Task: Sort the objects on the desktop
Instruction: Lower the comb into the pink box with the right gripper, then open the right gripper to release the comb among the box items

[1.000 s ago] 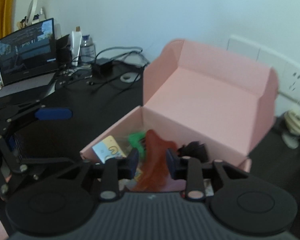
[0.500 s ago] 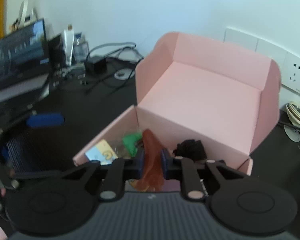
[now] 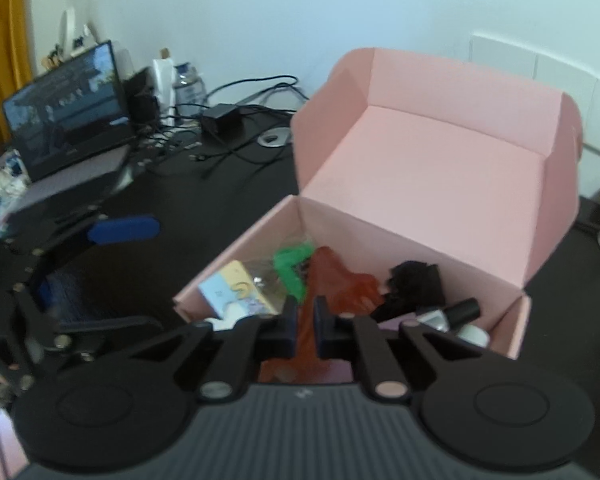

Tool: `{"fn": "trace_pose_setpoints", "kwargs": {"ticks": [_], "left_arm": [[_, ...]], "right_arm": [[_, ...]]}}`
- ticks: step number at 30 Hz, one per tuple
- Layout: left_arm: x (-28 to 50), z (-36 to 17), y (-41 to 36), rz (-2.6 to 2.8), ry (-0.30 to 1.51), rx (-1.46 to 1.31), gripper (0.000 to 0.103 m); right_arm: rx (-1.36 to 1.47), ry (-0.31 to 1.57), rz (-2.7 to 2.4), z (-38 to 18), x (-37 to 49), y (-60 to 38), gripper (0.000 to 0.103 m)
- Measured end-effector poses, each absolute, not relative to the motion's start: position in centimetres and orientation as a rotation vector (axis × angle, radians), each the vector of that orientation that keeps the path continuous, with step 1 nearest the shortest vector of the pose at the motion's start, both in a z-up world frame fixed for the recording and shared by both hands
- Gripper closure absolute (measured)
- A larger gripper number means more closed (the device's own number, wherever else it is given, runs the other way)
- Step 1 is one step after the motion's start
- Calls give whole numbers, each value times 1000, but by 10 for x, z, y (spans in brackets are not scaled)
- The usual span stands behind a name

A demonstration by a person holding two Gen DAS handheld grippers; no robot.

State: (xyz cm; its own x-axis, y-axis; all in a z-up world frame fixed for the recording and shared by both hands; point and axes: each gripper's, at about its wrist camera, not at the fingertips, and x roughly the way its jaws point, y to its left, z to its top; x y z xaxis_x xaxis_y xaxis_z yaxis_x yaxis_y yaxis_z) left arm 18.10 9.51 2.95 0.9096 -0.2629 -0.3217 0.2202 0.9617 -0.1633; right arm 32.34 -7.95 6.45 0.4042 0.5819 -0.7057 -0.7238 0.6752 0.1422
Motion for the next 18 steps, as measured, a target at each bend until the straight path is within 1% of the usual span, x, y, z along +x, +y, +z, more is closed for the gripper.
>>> {"fn": "trace_pose_setpoints", "kwargs": {"ticks": [5, 11, 18], "left_arm": [[180, 29, 95, -250, 346, -122, 0], [180, 29, 94, -255, 346, -124, 0], [180, 29, 93, -257, 345, -114, 0]], "right_arm": [[-203, 843, 821, 58, 325, -67, 94], [-78, 803, 871, 72, 329, -66, 94], [-91, 860, 883, 54, 336, -56, 94]]}}
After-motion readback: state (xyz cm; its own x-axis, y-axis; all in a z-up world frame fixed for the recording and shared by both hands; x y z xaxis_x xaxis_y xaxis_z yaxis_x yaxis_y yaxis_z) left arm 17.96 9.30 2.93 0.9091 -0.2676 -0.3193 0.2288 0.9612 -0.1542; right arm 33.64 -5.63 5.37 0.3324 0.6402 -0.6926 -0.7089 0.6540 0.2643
